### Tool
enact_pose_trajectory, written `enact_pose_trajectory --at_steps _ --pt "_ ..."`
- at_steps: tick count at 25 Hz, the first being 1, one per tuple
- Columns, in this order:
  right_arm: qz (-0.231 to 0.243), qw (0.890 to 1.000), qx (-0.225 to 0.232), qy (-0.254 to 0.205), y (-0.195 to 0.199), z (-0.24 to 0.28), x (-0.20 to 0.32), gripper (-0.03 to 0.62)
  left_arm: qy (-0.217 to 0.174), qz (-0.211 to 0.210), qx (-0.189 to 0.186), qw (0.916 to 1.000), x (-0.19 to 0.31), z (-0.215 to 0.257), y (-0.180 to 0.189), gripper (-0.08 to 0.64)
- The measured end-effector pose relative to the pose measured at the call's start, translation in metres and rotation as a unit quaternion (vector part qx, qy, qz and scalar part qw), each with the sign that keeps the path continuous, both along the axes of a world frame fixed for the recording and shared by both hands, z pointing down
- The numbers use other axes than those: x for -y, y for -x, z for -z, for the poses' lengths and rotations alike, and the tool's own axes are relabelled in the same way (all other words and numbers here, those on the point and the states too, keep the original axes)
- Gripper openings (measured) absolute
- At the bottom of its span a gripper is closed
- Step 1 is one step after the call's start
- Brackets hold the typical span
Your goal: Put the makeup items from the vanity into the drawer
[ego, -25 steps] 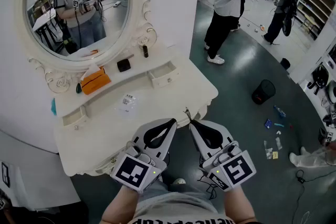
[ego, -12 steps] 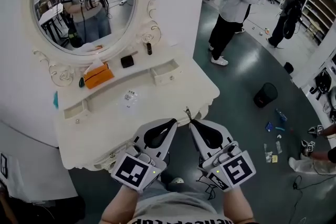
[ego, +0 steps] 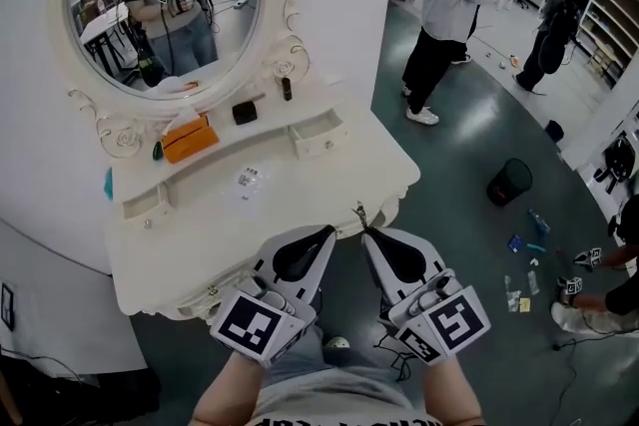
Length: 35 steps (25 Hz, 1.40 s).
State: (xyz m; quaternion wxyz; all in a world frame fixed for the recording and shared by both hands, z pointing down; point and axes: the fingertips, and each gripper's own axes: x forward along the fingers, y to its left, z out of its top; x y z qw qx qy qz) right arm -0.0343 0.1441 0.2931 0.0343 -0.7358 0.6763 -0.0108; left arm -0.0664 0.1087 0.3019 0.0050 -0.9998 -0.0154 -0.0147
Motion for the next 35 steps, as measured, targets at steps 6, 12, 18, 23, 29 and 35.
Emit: enact_pose_trajectory --at_steps 6,12,18,23,29,35 --pt "0.006 1.000 -0.014 0.012 -0.011 -0.006 0.022 0.023 -0.003 0.002 -0.003 1.0000 0.023 -0.002 -0.014 0.008" --pt "0.000 1.000 -0.020 0.015 -0.031 -0.003 0.056 0.022 -0.003 0.000 -0.019 0.9998 0.059 0.002 -0.035 0.008" --pt "-0.002 1.000 -0.018 0.017 -0.051 -0.001 0.096 0.021 0.016 -0.009 0.008 0.9998 0.092 -0.001 -0.056 0.008" --pt "-0.006 1.000 -0.013 0.019 -0.068 -0.005 0.123 0.021 0.015 -0.017 0.007 0.9997 0.117 -0.005 -0.073 0.008" --pt "-0.007 1.000 -0.008 0.023 -0.079 -0.010 0.150 0.021 0.022 -0.017 0.008 0.9996 0.144 -0.008 -0.084 0.008" --pt "-0.010 1.000 -0.001 0.023 -0.089 -0.011 0.170 0.021 0.029 -0.015 0.010 0.9994 0.165 -0.013 -0.091 0.008"
